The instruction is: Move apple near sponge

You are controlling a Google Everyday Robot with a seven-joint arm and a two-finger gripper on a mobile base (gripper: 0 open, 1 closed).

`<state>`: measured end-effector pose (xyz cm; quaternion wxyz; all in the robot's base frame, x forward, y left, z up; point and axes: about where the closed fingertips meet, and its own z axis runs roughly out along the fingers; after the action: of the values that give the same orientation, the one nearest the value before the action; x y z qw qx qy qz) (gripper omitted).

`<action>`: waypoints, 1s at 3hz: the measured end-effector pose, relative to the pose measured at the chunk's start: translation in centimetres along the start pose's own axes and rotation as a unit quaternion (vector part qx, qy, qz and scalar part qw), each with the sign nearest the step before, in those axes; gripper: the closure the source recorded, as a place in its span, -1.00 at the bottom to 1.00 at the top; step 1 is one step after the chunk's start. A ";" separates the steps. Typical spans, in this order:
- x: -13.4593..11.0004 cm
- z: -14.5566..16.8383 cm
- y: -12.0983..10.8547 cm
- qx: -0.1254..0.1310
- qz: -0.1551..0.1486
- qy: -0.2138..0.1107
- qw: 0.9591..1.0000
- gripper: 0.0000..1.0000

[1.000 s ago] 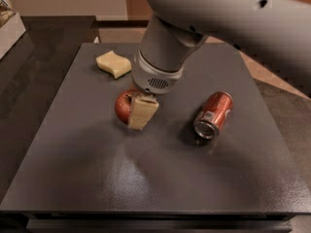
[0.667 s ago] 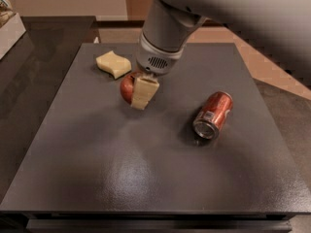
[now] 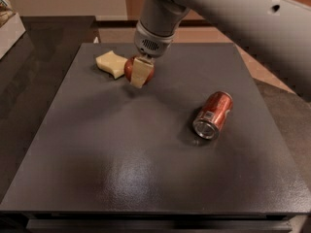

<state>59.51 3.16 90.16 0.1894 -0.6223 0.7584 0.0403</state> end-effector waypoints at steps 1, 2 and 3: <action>-0.6 1.5 -3.1 0.017 0.031 0.004 0.999 1.00; -0.7 3.4 -4.9 0.022 0.048 0.008 0.999 0.63; -0.6 4.8 -6.1 0.022 0.056 0.017 0.998 0.16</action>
Offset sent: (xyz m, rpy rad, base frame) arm 0.0838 0.0066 -0.0327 0.0004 -0.0101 -0.1544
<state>66.59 3.79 86.95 0.1877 -0.5749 0.7960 0.0237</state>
